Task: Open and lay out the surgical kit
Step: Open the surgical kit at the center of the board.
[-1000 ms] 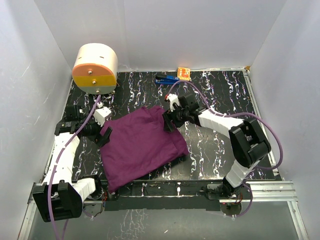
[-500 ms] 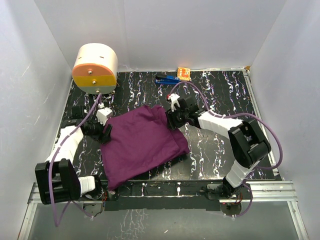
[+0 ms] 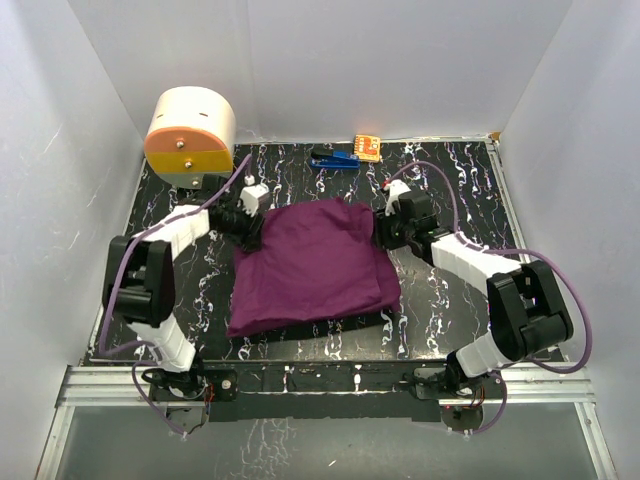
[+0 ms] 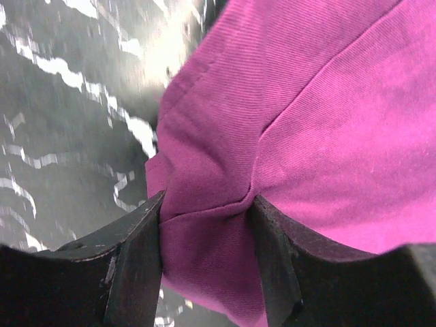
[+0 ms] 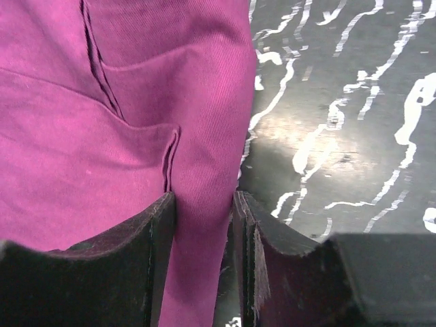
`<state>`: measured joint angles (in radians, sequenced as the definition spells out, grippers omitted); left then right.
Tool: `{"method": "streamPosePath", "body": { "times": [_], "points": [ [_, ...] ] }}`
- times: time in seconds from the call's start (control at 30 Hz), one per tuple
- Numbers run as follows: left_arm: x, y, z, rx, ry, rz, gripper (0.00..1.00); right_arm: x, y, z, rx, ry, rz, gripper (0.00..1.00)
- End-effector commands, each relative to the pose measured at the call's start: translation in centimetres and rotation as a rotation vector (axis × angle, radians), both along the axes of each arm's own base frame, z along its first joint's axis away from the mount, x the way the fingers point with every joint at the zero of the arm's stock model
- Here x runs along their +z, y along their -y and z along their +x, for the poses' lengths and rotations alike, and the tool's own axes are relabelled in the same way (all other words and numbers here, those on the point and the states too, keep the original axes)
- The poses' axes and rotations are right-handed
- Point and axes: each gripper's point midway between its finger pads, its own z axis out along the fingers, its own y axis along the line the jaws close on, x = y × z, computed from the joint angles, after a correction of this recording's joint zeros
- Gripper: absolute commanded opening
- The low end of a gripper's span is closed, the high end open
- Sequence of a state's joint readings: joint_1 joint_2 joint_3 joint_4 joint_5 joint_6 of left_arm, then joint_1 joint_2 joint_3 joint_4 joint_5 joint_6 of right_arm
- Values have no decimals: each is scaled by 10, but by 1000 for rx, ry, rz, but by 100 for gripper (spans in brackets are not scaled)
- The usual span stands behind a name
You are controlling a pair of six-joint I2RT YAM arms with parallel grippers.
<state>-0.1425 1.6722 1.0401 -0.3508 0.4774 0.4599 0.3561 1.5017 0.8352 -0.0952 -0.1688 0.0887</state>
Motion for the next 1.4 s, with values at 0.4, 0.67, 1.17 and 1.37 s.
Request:
{"method": "streamPosePath", "body": {
  "times": [0.4, 0.67, 1.17, 1.37],
  "points": [
    [48, 45, 71, 38, 84, -93, 62, 18, 51, 36, -70, 38, -21, 43],
    [125, 58, 60, -81, 326, -160, 74, 20, 46, 49, -55, 20, -7, 41],
    [128, 233, -72, -595, 248, -247, 93, 100, 68, 24, 35, 173, -55, 56],
    [97, 285, -110, -687, 185, -204, 89, 97, 100, 7, -56, 198, -84, 59]
  ]
}}
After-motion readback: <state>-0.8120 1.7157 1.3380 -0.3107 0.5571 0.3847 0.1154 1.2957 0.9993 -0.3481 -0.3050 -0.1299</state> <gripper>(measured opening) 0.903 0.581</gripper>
